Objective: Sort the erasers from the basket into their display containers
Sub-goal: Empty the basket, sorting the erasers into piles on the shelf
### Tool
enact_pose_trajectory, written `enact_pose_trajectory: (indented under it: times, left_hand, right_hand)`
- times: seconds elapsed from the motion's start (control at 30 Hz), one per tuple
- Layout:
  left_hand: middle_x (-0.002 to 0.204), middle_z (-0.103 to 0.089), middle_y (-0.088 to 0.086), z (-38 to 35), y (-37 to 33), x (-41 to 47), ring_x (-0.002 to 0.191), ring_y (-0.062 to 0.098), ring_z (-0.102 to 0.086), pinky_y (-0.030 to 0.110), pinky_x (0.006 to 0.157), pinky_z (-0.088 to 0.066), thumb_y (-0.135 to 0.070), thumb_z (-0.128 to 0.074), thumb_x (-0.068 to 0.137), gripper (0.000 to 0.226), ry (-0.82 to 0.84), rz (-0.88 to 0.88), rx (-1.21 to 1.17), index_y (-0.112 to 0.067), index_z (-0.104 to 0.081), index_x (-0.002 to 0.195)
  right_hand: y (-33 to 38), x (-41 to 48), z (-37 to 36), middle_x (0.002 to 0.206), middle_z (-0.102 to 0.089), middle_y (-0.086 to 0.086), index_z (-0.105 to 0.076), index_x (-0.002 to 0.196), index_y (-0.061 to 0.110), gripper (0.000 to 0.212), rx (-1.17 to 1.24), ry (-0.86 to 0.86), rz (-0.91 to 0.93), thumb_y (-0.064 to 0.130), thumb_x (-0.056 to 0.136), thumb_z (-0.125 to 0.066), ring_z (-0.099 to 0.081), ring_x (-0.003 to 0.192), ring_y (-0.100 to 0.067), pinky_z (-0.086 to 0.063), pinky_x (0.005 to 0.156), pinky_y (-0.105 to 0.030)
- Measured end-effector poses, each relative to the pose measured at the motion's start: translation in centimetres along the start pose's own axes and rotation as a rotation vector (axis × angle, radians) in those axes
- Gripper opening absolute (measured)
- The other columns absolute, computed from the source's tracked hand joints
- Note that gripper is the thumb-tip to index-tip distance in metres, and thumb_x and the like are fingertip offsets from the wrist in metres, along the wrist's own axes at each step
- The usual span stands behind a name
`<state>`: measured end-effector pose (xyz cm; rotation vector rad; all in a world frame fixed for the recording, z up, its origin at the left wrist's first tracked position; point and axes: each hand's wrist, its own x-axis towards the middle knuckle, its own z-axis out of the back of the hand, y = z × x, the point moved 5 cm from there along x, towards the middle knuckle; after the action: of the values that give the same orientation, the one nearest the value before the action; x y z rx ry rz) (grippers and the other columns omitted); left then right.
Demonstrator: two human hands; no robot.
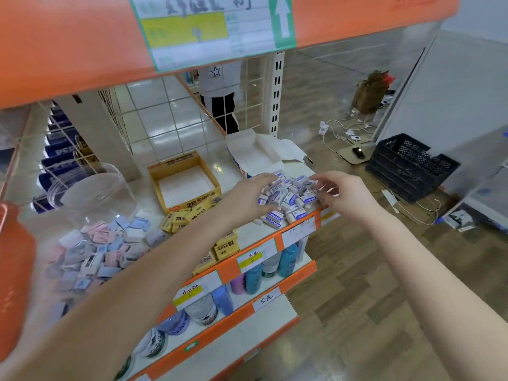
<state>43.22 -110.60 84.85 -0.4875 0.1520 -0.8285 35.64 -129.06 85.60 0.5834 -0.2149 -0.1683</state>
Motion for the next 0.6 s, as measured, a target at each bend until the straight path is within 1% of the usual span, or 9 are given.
enact_pose_trajectory:
  times: [0.13,0.2,0.23,0.3,0.37,0.47,0.53,0.57,0.6]
  left_hand:
    - [0.147,-0.041,-0.003,1.7,0.7,-1.4,0.13,0.014,-0.042,0.014,0.096,-0.026,-0.029,-0.065,0.088,0.06,-0.084,0.011,-0.027,-0.022,-0.04,0.143]
    - [0.146,-0.042,-0.004,2.9,1.3,-2.4,0.13,0.013,-0.042,0.01,0.093,-0.023,-0.025,-0.064,0.089,0.057,-0.128,0.031,-0.019,-0.022,-0.041,0.142]
    - [0.146,-0.043,-0.005,3.5,1.7,-3.1,0.13,0.013,-0.041,0.012,0.094,-0.023,-0.024,-0.063,0.09,0.056,-0.15,0.045,-0.02,-0.023,-0.041,0.141]
    - [0.142,-0.046,-0.006,4.9,2.6,-4.8,0.127,0.013,-0.043,0.019,0.098,-0.028,-0.022,-0.062,0.09,0.053,-0.203,0.074,-0.011,-0.026,-0.044,0.139]
    - [0.14,-0.049,-0.004,6.5,3.8,-7.0,0.125,0.013,-0.045,0.019,0.097,-0.029,-0.019,-0.063,0.089,0.052,-0.259,0.111,0.003,-0.025,-0.046,0.138]
    - [0.14,-0.05,0.001,9.2,5.6,-11.1,0.13,0.016,-0.043,0.014,0.102,-0.023,-0.014,-0.063,0.088,0.053,-0.349,0.159,0.014,-0.019,-0.047,0.138]
    - [0.139,-0.052,0.001,11.2,7.0,-14.2,0.128,0.016,-0.045,0.008,0.095,-0.023,-0.011,-0.063,0.087,0.053,-0.406,0.23,0.036,-0.017,-0.048,0.138]
    - [0.138,-0.053,0.002,12.1,7.7,-15.8,0.125,0.016,-0.047,0.006,0.092,-0.024,-0.01,-0.063,0.087,0.052,-0.437,0.269,0.048,-0.016,-0.049,0.137]
    - [0.137,-0.053,0.002,12.9,8.4,-17.4,0.124,0.016,-0.048,0.007,0.091,-0.026,-0.01,-0.063,0.086,0.052,-0.467,0.307,0.057,-0.017,-0.05,0.136]
  right_hand:
    - [1.1,0.5,0.4,0.093,-0.064,0.001,-0.065,0.113,0.016,0.034,0.032,-0.101,-0.009,-0.002,0.085,-0.055,-0.06,0.086,-0.016,-0.048,0.082,-0.025]
    - [2.7,1.0,0.0,0.093,-0.065,0.001,-0.067,0.11,0.016,0.032,0.034,-0.106,0.038,-0.002,0.085,-0.054,-0.06,0.085,-0.015,-0.047,0.08,-0.02]
    - [3.7,1.4,-0.4,0.093,-0.065,0.001,-0.067,0.108,0.015,0.031,0.038,-0.095,0.068,-0.002,0.085,-0.054,-0.06,0.084,-0.015,-0.045,0.077,-0.017]
    - [6.3,2.1,-1.6,0.092,-0.064,0.002,-0.068,0.107,0.014,0.029,0.061,-0.056,0.126,-0.001,0.086,-0.054,-0.059,0.082,-0.014,-0.041,0.075,-0.015]
    - [9.4,2.6,-3.2,0.091,-0.062,0.005,-0.069,0.106,0.013,0.027,0.077,-0.017,0.206,0.0,0.087,-0.055,-0.057,0.08,-0.012,-0.042,0.076,-0.016]
    - [14.8,3.3,-6.4,0.089,-0.062,0.005,-0.07,0.105,0.012,0.023,0.08,0.047,0.374,0.004,0.088,-0.058,-0.055,0.073,-0.009,-0.043,0.074,-0.016]
    - [19.0,3.4,-8.7,0.09,-0.063,0.003,-0.07,0.104,0.012,0.021,0.103,0.102,0.491,0.005,0.088,-0.059,-0.054,0.073,-0.008,-0.043,0.073,-0.016]
    - [21.1,3.3,-9.7,0.091,-0.064,0.002,-0.07,0.104,0.011,0.02,0.116,0.128,0.548,0.005,0.088,-0.059,-0.055,0.075,-0.009,-0.044,0.074,-0.019]
    - [23.1,3.0,-10.8,0.093,-0.065,0.001,-0.07,0.104,0.01,0.02,0.121,0.149,0.6,0.005,0.088,-0.059,-0.056,0.078,-0.01,-0.044,0.074,-0.02]
